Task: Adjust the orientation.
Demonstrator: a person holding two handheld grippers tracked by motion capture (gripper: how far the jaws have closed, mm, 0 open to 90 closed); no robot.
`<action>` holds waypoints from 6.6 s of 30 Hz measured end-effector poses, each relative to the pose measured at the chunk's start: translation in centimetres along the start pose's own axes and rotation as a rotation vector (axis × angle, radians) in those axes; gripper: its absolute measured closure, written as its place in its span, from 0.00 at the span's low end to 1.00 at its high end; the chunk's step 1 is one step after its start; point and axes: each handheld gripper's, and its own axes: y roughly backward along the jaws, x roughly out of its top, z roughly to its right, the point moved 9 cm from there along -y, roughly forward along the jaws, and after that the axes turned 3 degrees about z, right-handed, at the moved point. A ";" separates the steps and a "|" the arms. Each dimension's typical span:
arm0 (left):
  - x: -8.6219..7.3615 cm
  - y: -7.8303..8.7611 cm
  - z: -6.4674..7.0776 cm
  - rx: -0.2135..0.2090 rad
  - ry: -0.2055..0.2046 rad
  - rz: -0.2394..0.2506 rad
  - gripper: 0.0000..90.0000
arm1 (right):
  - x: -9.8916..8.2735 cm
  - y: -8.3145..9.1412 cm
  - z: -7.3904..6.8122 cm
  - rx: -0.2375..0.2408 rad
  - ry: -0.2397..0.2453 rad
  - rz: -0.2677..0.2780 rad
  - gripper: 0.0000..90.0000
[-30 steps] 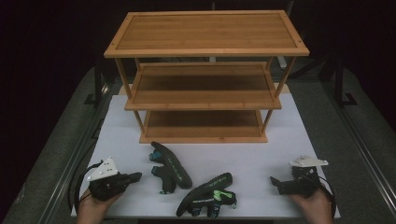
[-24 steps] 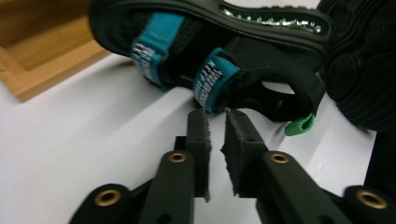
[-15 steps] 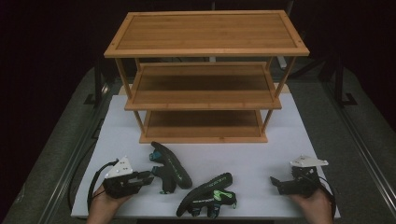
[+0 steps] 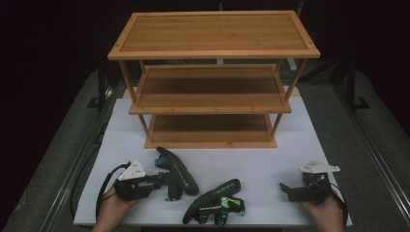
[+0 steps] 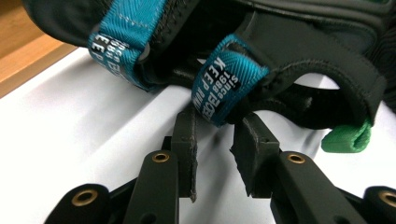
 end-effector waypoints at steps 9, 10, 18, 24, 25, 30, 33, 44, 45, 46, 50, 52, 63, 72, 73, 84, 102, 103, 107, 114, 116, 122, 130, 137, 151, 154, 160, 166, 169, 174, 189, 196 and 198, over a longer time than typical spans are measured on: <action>0.9 0.4 0.1 -0.002 0.006 0.043 0.86 | 0.0 0.0 0.0 0.000 -0.001 0.000 0.00; 1.2 0.6 0.1 -0.002 0.008 0.057 0.87 | 0.0 0.0 0.0 0.000 -0.001 0.000 0.00; 3.7 0.6 0.1 -0.016 -0.005 0.122 0.89 | 0.0 0.0 0.0 0.000 0.002 0.002 0.00; 4.9 0.3 0.2 -0.021 -0.019 0.143 0.93 | 0.0 0.0 0.0 0.000 0.002 0.001 0.00; 5.0 0.2 0.2 -0.018 -0.029 0.138 0.99 | 0.0 0.0 0.0 0.000 0.002 0.002 0.00; 5.6 -0.9 0.6 -0.026 -0.063 0.113 1.00 | 0.0 0.0 0.0 0.000 0.001 0.002 0.00; 6.2 -1.2 0.8 -0.027 -0.070 0.124 1.00 | 0.0 0.0 0.0 0.001 0.001 0.002 0.00; 8.9 -1.3 2.1 -0.094 -0.070 0.190 1.00 | 0.0 0.0 0.0 0.001 0.000 0.001 0.00; 9.2 -1.3 2.3 -0.102 -0.071 0.197 1.00 | 0.0 0.0 0.0 0.000 0.001 0.001 0.00; 9.2 -1.3 2.3 -0.102 -0.071 0.197 1.00 | 0.0 0.0 0.0 0.000 0.001 0.001 0.00; 10.5 -1.8 3.4 -0.153 -0.076 0.211 0.93 | 0.0 0.0 0.0 0.000 0.001 0.002 0.00; 11.2 -2.3 4.2 -0.186 -0.086 0.210 0.90 | 0.0 0.0 0.0 0.001 -0.001 0.002 0.00; 13.0 -4.6 5.9 -0.253 -0.103 0.191 0.78 | 0.0 0.0 0.0 0.001 0.001 0.003 0.00; 13.0 -6.2 6.3 -0.280 -0.109 0.168 0.95 | 0.0 0.0 0.0 0.001 0.001 0.004 0.00; 13.1 -6.1 6.4 -0.279 -0.110 0.164 0.95 | 0.0 0.0 0.0 0.001 0.001 0.004 0.00; 13.0 -4.5 5.7 -0.263 -0.110 0.163 0.97 | 0.0 0.0 0.0 0.001 0.001 0.004 0.00; 10.8 -1.3 5.0 -0.265 -0.081 0.146 0.98 | 0.0 0.0 0.0 0.001 0.001 0.003 0.00; 10.6 -1.3 5.1 -0.268 -0.085 0.139 0.98 | 0.0 0.0 0.0 0.001 0.001 0.003 0.00; 10.6 -1.5 5.3 -0.280 -0.073 0.150 0.97 | 0.0 0.0 0.0 0.001 0.001 0.002 0.00; 10.6 -1.7 5.6 -0.288 -0.085 0.145 0.97 | 0.0 0.0 0.0 0.001 0.000 0.003 0.00; 10.6 -1.6 5.5 -0.285 -0.083 0.148 0.96 | 0.0 0.0 0.0 0.001 0.001 0.002 0.00; 10.3 -0.4 4.6 -0.256 -0.044 0.170 0.67 | 0.0 0.0 0.0 0.006 -0.005 0.001 0.00; 6.3 1.8 1.5 -0.123 0.031 0.110 0.38 | 0.0 0.0 0.0 0.003 -0.001 -0.003 0.00; 1.5 3.0 -1.3 0.018 0.100 0.041 0.16 | 0.0 0.0 0.0 0.001 0.005 -0.002 0.00; -3.8 2.7 -5.6 0.203 0.137 -0.072 0.00 | 0.0 0.0 0.0 -0.001 0.002 -0.002 0.00; -4.0 2.6 -5.7 0.207 0.127 -0.067 0.00 | 0.0 0.0 0.0 -0.001 0.002 -0.002 0.00; -4.1 2.6 -5.7 0.206 0.128 -0.066 0.00 | 0.1 0.1 0.0 -0.001 0.000 -0.007 0.00; -4.1 2.6 -5.7 0.208 0.126 -0.064 0.00 | 1.0 0.7 -0.3 0.023 0.012 0.012 0.08; -4.1 2.6 -5.7 0.209 0.126 -0.063 0.00 | 1.6 0.8 -0.9 0.064 0.022 0.028 0.11; -4.1 2.6 -5.7 0.208 0.126 -0.063 0.00 | 2.6 0.8 -2.1 0.127 0.041 0.040 0.15; -4.1 2.6 -5.7 0.208 0.128 -0.063 0.00 | 7.1 1.5 -8.1 0.408 0.181 0.088 0.27; -4.1 2.6 -5.7 0.208 0.127 -0.062 0.00 | 9.1 1.8 -11.4 0.521 0.274 0.095 0.34; -4.1 2.6 -5.7 0.208 0.128 -0.061 0.00 | 9.6 1.8 -12.3 0.548 0.298 0.097 0.34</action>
